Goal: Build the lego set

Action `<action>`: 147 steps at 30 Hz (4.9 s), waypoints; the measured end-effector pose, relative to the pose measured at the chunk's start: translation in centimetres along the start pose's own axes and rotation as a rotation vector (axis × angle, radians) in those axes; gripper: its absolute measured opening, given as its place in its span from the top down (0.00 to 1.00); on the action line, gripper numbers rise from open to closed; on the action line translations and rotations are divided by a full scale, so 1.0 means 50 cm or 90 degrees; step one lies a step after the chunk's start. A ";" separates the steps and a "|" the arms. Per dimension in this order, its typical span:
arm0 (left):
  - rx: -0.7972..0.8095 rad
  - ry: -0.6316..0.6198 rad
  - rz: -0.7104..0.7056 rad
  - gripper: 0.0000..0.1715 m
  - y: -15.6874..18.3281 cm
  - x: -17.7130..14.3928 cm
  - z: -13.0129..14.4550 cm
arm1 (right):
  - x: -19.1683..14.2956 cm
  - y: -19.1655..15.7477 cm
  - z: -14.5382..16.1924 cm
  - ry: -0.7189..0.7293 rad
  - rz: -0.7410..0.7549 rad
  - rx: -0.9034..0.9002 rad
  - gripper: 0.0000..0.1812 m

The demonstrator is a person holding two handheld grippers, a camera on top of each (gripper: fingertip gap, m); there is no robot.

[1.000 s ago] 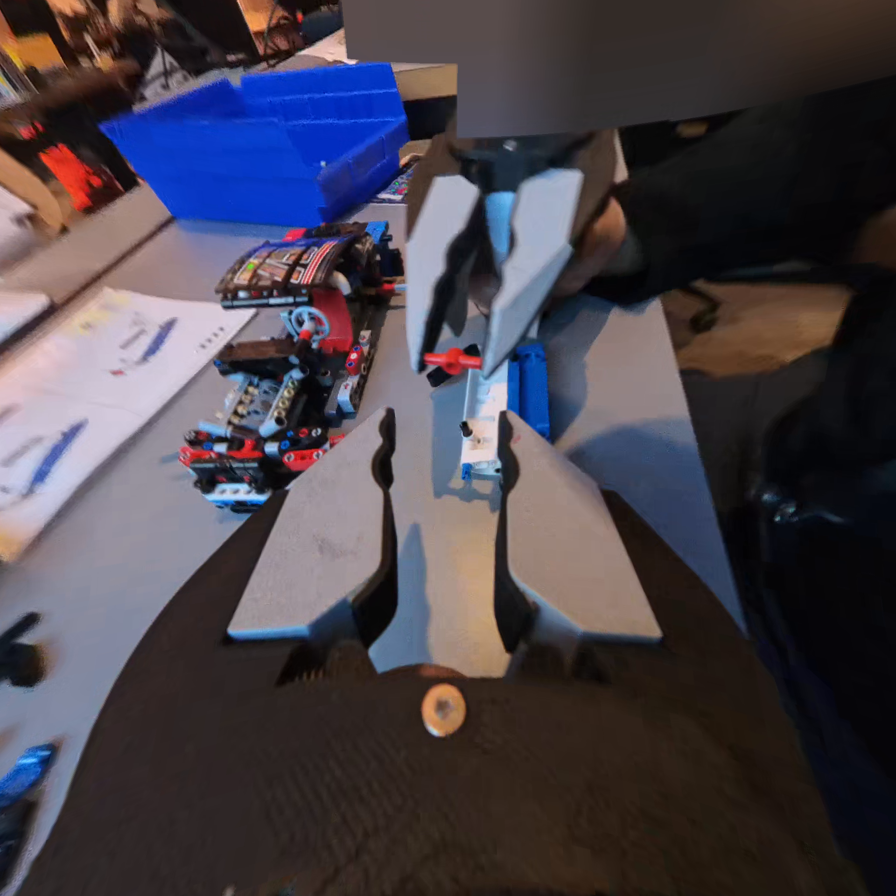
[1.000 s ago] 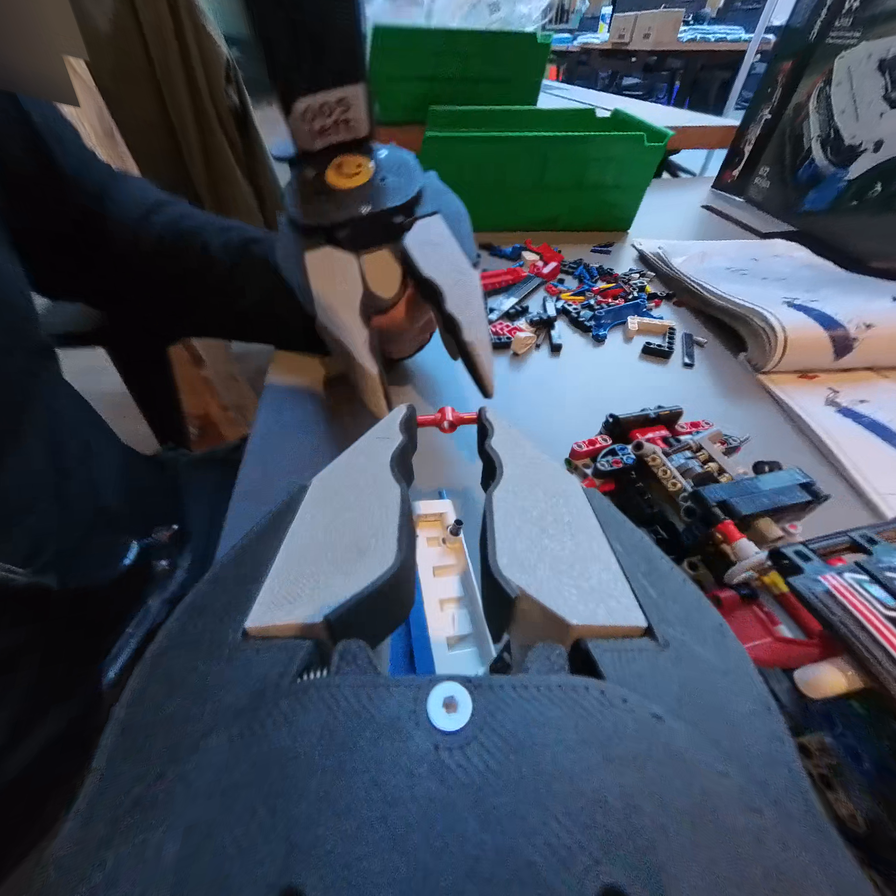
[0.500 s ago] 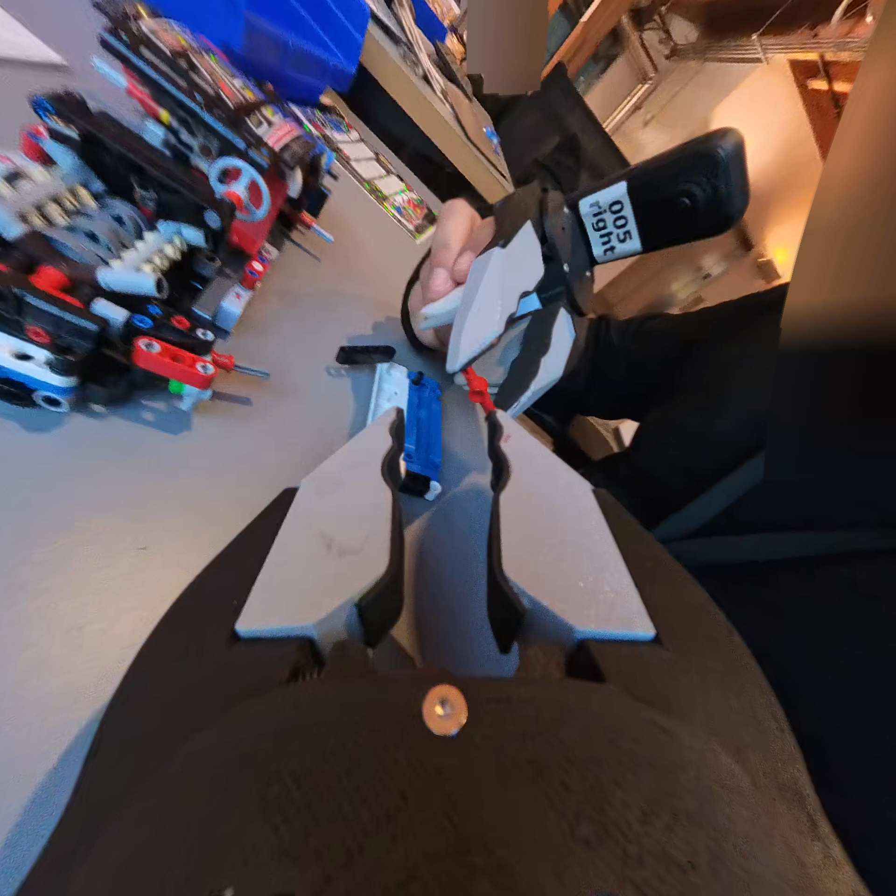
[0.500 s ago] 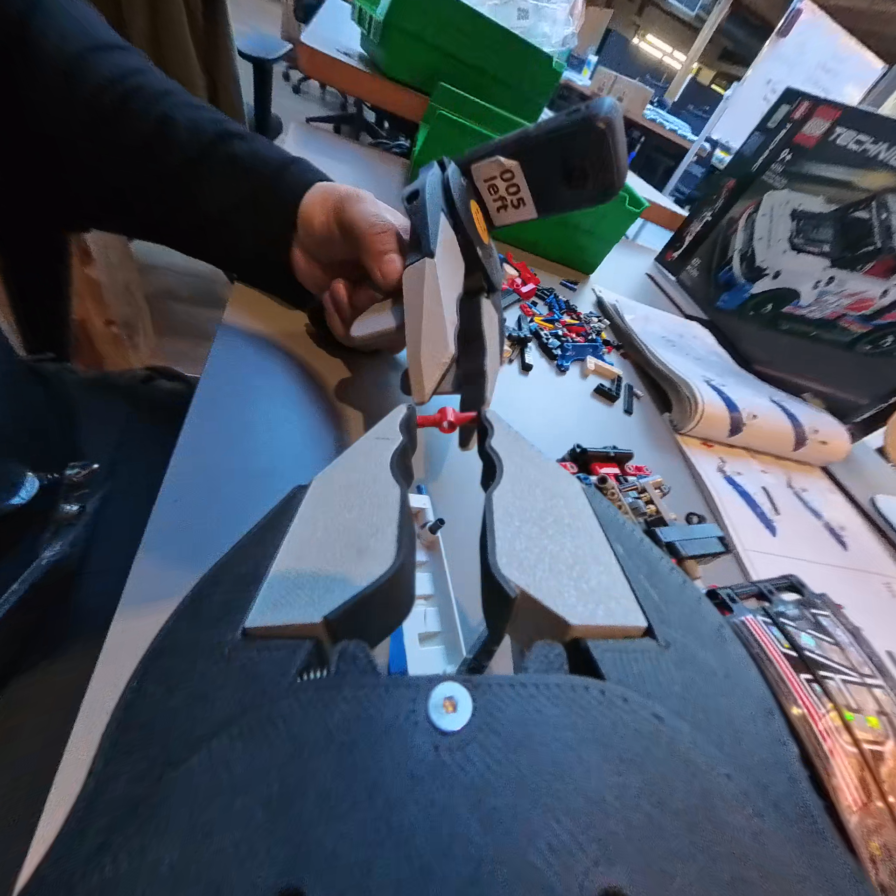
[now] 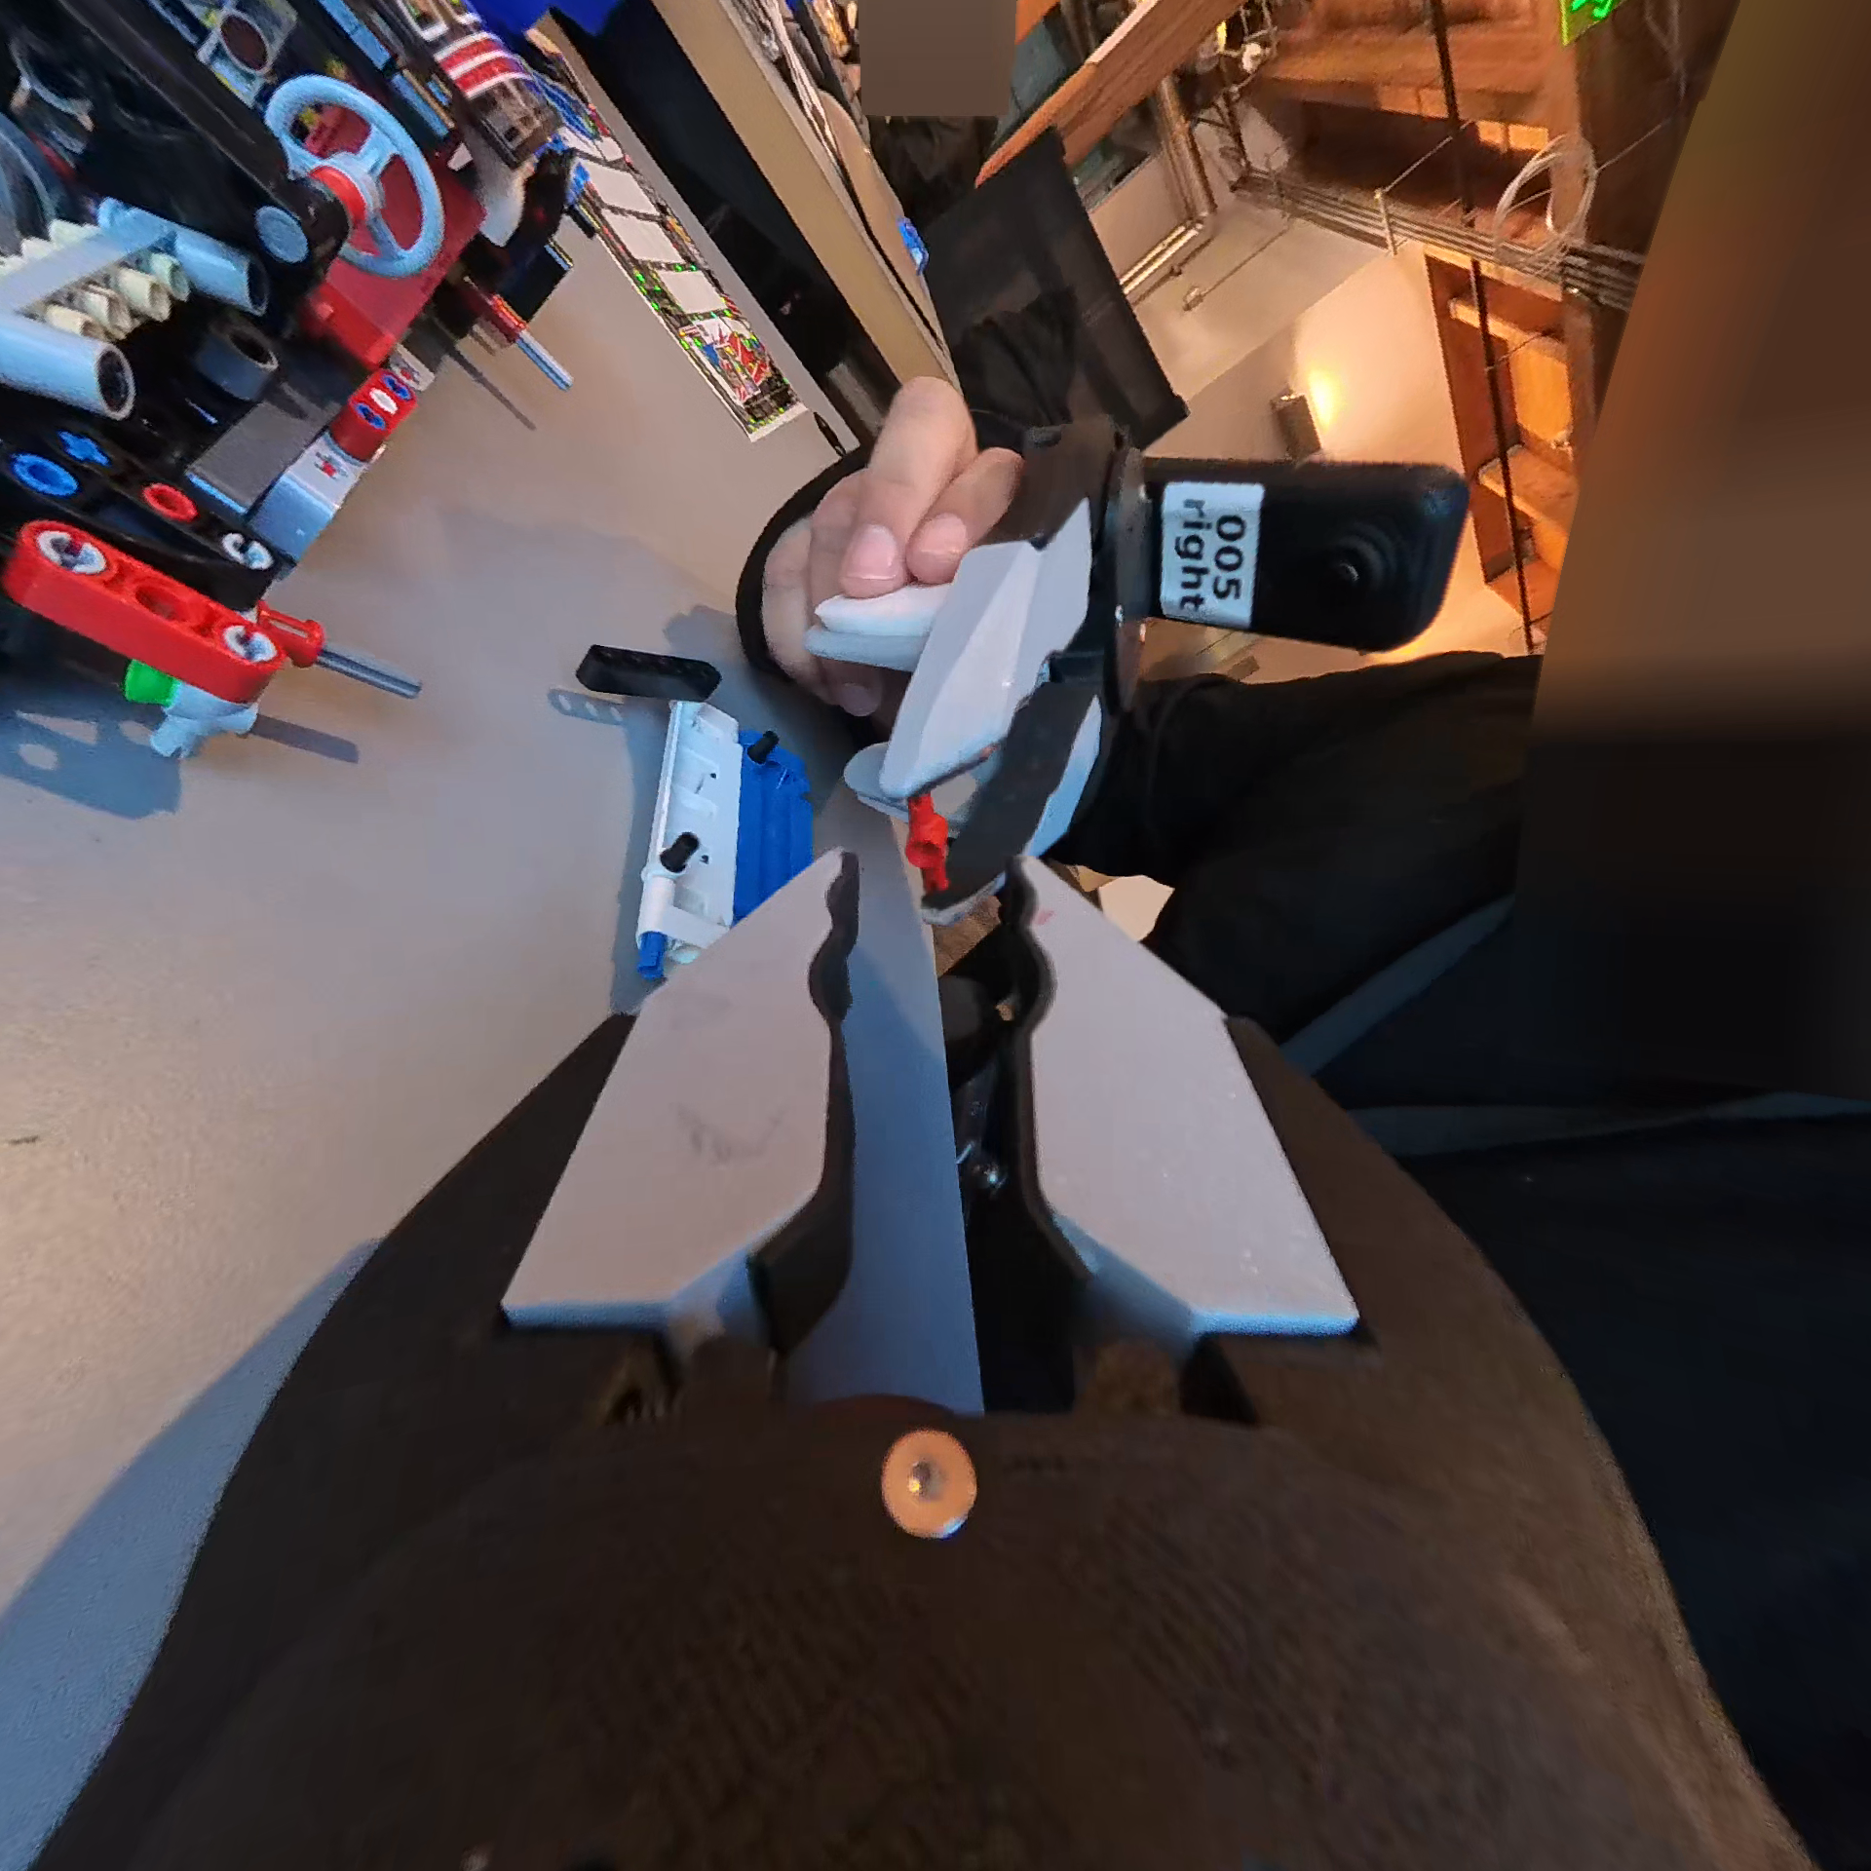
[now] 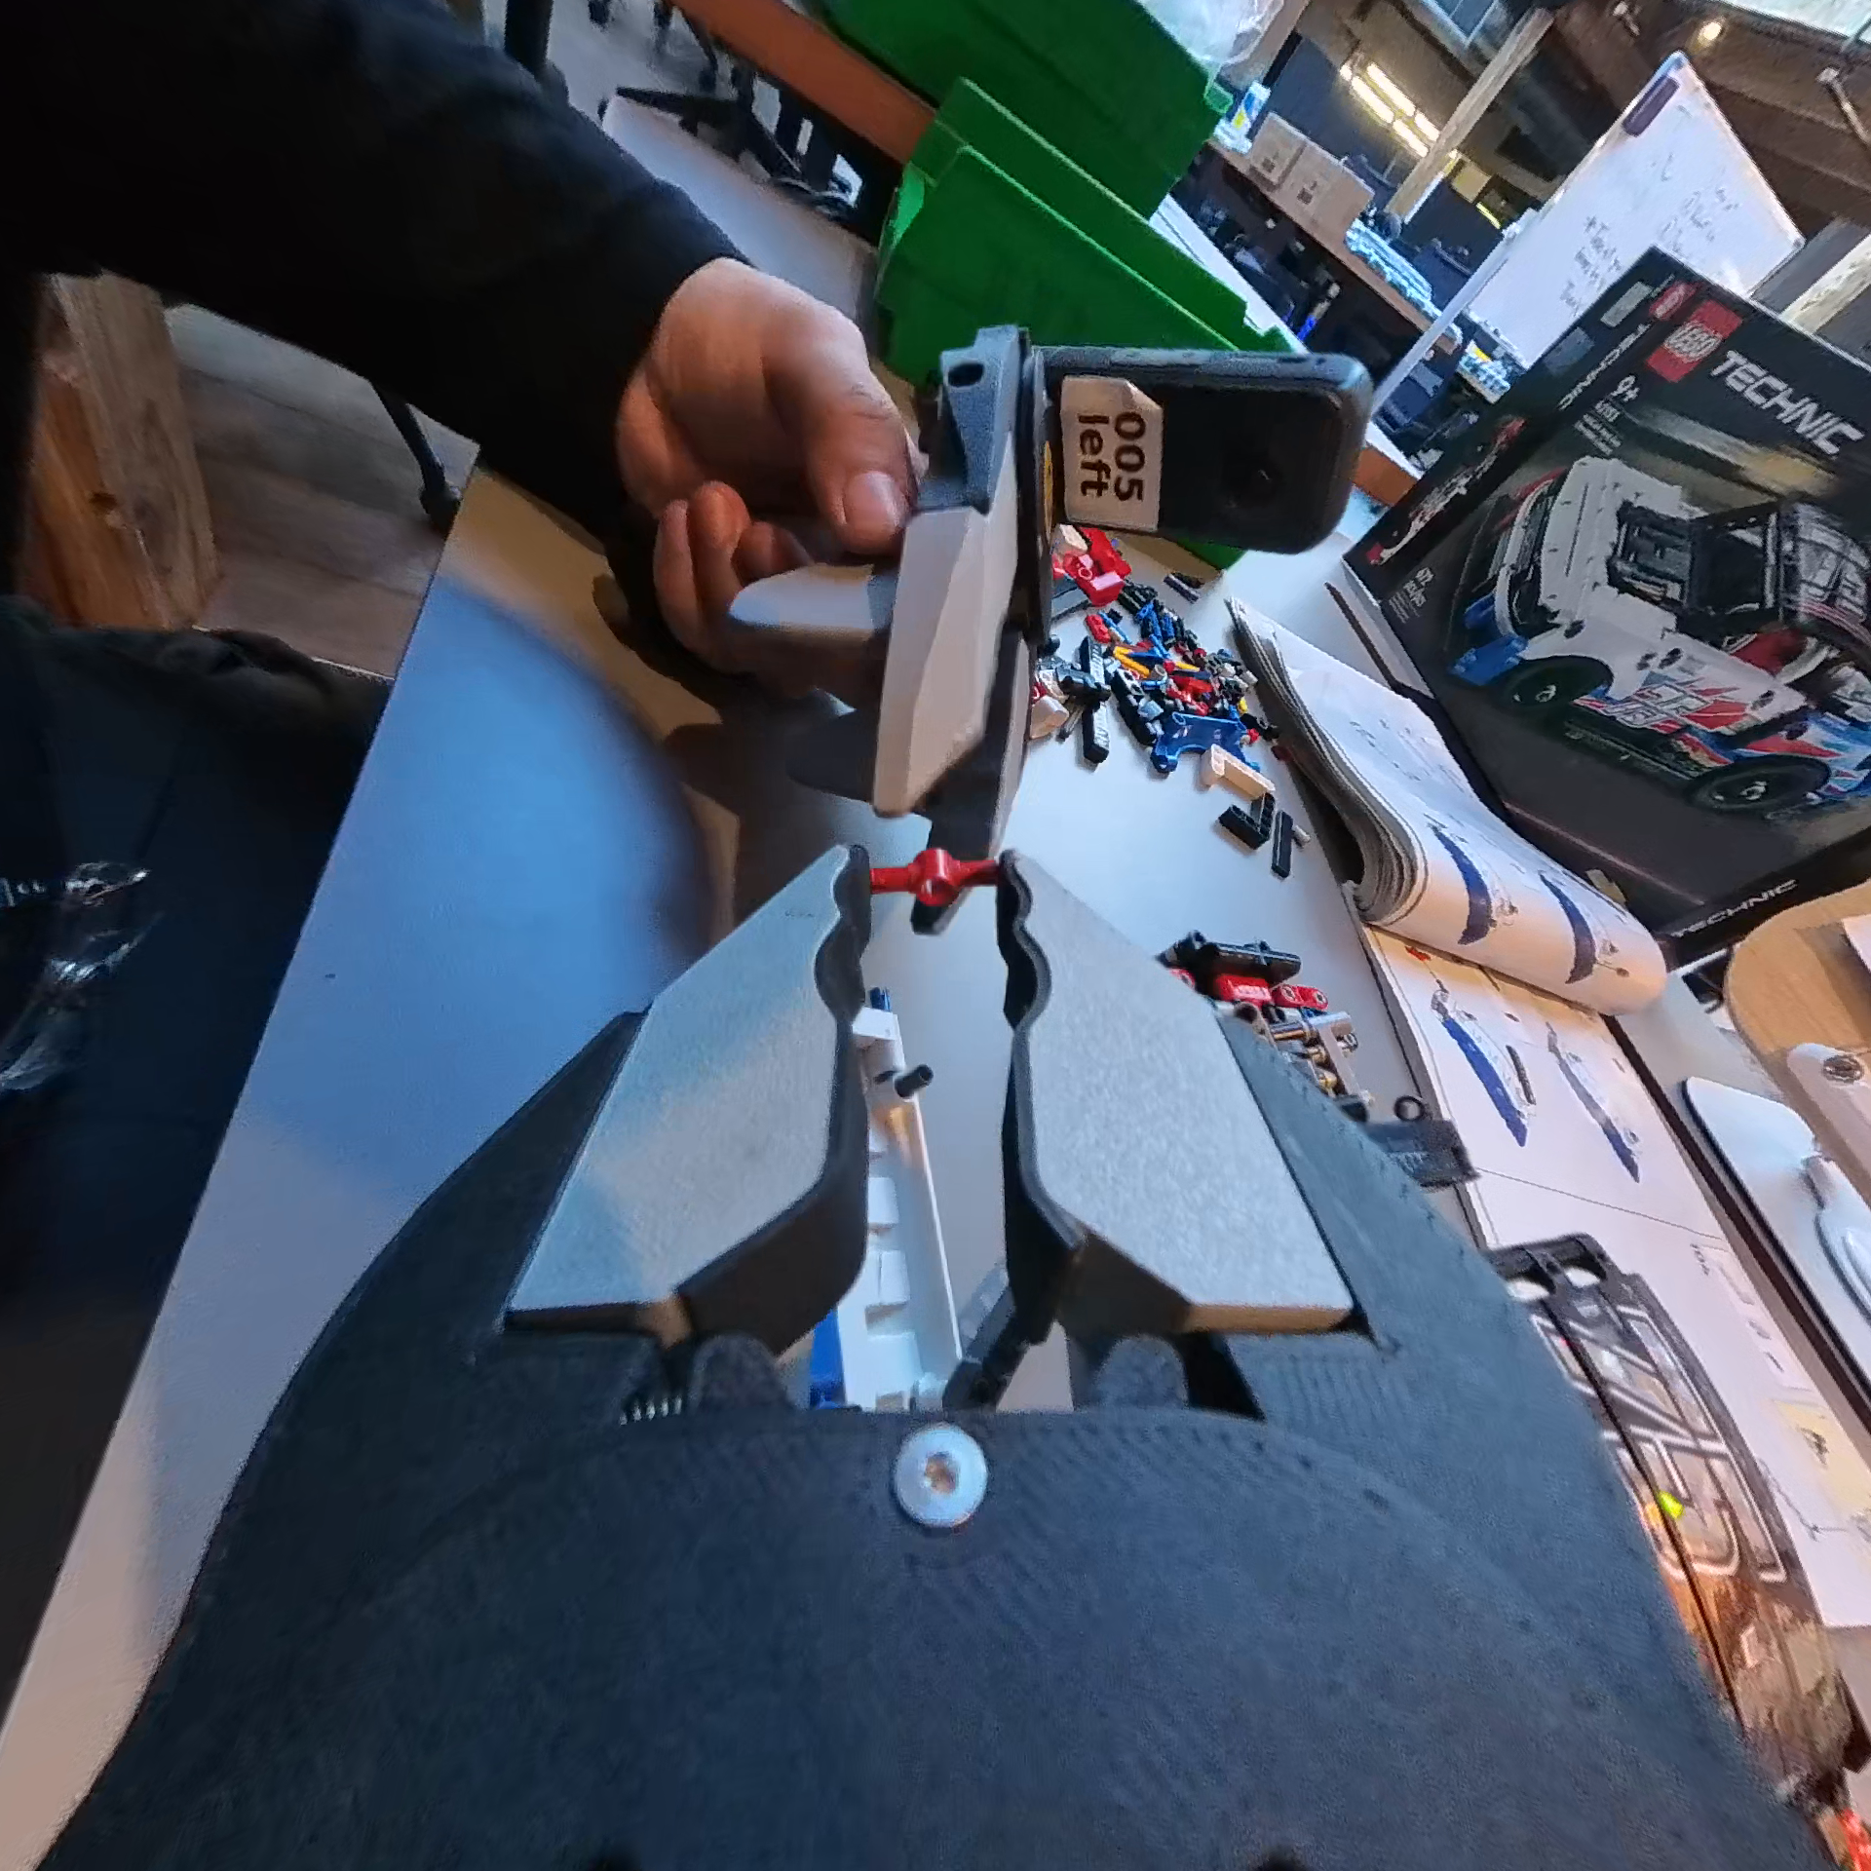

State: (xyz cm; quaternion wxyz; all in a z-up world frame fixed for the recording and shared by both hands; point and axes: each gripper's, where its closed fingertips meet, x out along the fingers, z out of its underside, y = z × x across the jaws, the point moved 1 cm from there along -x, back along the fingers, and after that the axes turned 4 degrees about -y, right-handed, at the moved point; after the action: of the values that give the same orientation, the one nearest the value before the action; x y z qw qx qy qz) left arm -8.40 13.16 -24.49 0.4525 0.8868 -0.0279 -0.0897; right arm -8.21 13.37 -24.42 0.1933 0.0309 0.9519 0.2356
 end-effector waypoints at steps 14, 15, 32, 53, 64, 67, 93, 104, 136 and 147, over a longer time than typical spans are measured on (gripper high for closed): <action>-0.034 -0.036 -0.122 0.97 -0.048 -0.019 0.021 | -0.025 0.026 0.012 0.011 -0.051 0.121 0.86; -0.039 -0.041 -0.139 0.97 -0.054 -0.021 0.025 | -0.024 0.027 0.031 -0.022 -0.077 0.147 0.84; 0.156 -0.072 -0.162 0.97 -0.004 -0.011 0.050 | 0.008 -0.007 0.011 -0.109 -0.242 0.296 0.94; 0.190 -0.103 -0.203 0.97 -0.008 -0.003 0.061 | 0.012 -0.029 -0.005 -0.042 -0.297 0.379 0.99; 0.178 -0.081 -0.186 0.93 -0.003 -0.005 0.052 | 0.015 -0.027 -0.002 -0.054 -0.278 0.362 1.00; 0.190 -0.082 -0.207 0.97 -0.009 -0.007 0.050 | 0.016 -0.027 -0.003 -0.053 -0.276 0.363 0.99; -0.069 0.012 -0.210 0.97 -0.072 -0.047 0.035 | 0.031 -0.028 0.115 -0.299 -0.311 0.225 0.96; -0.115 0.055 -0.156 0.97 -0.065 -0.043 0.021 | 0.014 0.004 0.078 -0.212 -0.060 0.069 0.98; -0.297 0.107 -0.080 0.97 -0.091 -0.046 0.010 | 0.039 0.006 0.084 -0.163 -0.117 0.088 0.97; -0.297 0.123 -0.104 0.97 -0.099 -0.048 0.008 | 0.045 0.009 0.086 -0.166 -0.117 0.125 0.97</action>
State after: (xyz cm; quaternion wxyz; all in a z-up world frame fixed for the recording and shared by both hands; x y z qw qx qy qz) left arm -11.01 16.06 -28.38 0.6368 0.7621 0.1081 -0.0451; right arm -8.66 15.98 -28.52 0.3316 -0.0076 0.9361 0.1171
